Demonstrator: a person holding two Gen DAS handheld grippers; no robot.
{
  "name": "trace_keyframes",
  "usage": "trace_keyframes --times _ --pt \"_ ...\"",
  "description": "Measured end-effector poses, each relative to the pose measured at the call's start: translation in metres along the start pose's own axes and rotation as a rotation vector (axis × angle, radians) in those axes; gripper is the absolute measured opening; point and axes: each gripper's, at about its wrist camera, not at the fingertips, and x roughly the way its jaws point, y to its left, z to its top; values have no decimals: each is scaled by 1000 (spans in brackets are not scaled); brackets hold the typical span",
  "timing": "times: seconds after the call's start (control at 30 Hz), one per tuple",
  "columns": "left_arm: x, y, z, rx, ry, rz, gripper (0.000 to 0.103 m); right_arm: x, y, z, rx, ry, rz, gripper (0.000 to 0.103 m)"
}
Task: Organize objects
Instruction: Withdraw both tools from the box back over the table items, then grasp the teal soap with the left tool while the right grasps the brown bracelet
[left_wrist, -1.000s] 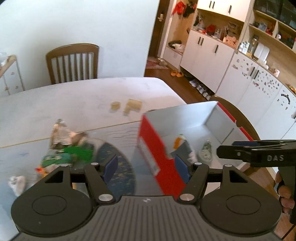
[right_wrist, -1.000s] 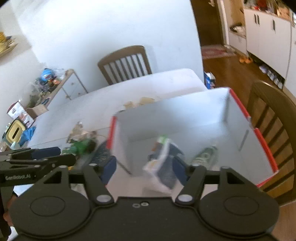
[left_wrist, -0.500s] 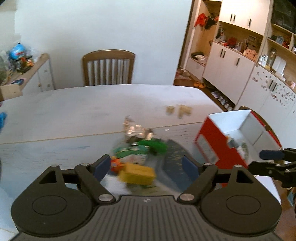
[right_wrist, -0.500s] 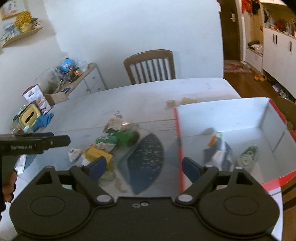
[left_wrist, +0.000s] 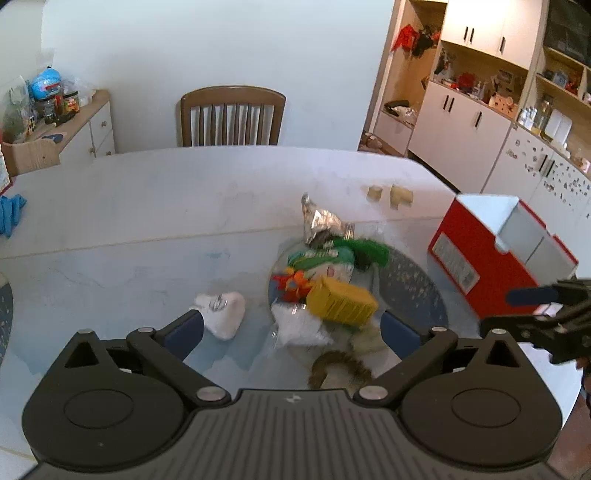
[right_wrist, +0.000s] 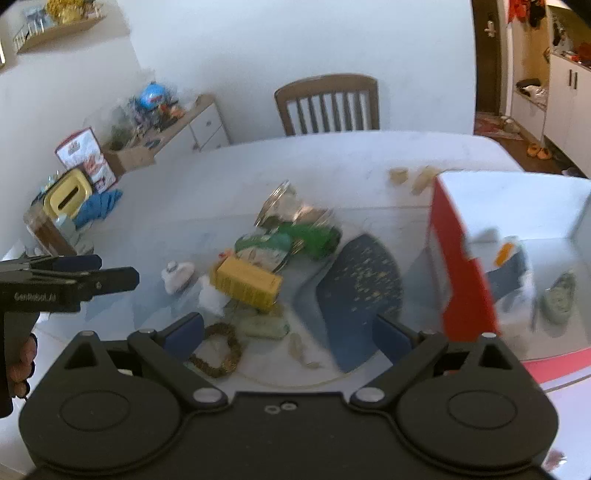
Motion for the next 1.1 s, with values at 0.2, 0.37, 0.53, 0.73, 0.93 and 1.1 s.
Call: trace_keyframes --times 0.2,0.37,0.53,0.73,0.93,1.1 --pt "10 5 -30 69 28 -5 103 34 17 -9 -7 87 -3 96" --pt "22 1 -55 123 67 -16 103 57 29 -14 -35 143 -4 93" --pt "37 -6 -70 145 92 -11 103 81 38 -17 -52 190 -11 81" --pt "45 -11 -80 183 87 -3 103 100 47 -19 -59 225 -25 75" --pt "49 -10 -80 178 90 -14 94 108 56 -20 -67 238 -43 62" --pt "53 -13 -81 187 107 -28 70 111 65 -20 -124 241 -94 50"
